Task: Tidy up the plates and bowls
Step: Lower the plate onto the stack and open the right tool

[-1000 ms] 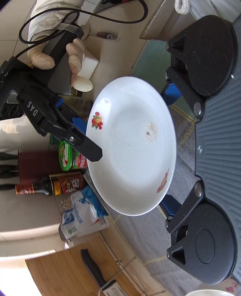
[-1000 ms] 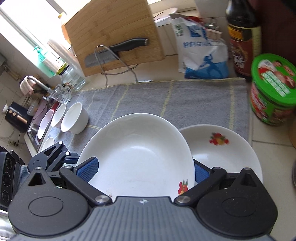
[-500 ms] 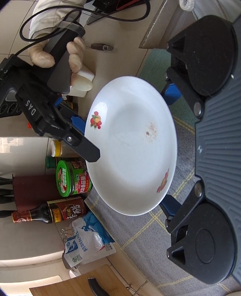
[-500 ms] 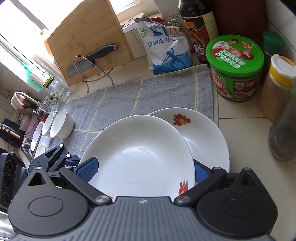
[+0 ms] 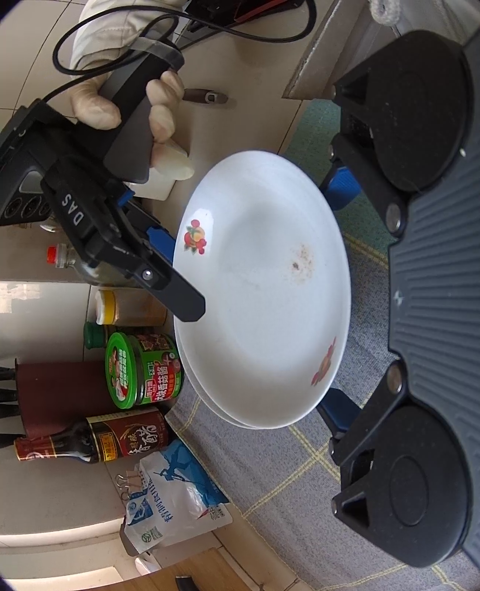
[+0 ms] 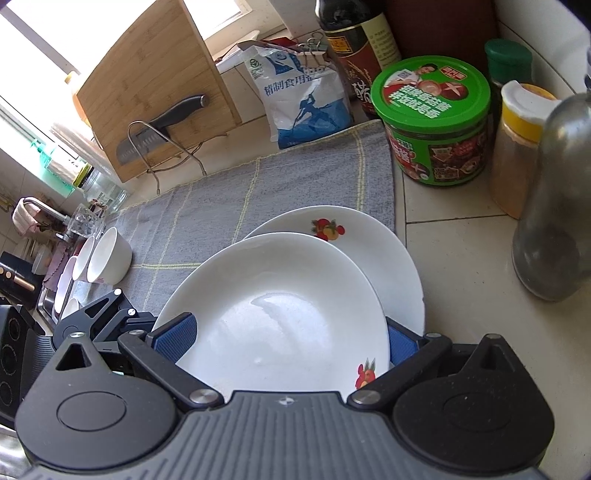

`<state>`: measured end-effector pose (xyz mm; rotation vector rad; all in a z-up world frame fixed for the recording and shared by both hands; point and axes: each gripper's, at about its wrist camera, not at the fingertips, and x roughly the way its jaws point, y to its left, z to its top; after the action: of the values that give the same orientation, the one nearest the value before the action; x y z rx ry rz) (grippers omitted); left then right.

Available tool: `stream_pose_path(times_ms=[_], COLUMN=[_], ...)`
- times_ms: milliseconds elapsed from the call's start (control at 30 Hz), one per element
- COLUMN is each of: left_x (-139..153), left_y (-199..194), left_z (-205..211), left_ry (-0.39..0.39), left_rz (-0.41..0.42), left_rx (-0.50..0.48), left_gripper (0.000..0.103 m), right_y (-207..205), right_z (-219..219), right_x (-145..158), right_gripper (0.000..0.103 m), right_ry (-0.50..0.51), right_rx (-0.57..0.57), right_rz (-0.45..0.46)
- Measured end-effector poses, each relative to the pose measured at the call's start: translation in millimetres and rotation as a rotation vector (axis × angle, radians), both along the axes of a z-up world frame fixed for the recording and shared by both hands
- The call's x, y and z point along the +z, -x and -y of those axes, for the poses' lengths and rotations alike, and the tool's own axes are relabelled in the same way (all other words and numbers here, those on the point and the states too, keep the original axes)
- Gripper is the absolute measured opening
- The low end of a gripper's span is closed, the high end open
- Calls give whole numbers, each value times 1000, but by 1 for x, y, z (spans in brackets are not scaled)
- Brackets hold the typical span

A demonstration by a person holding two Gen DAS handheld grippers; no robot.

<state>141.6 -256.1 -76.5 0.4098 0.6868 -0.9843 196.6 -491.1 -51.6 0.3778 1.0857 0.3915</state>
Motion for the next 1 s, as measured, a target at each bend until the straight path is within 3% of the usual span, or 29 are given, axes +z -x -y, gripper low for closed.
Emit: stream_pose_path(times_ms=[567, 1000], left_x=[-4, 1], left_y=[-16, -12], left_z=[2, 1], left_ry=[5, 24], left_rz=[-36, 24], left_rx=[7, -26], left_gripper=[100, 100], right_y=[11, 18], right_z=[12, 5], right_x=[2, 11], right_gripper=[103, 103], right_ry=[-4, 44], right_rx=[-48, -55], right_rz=[0, 22])
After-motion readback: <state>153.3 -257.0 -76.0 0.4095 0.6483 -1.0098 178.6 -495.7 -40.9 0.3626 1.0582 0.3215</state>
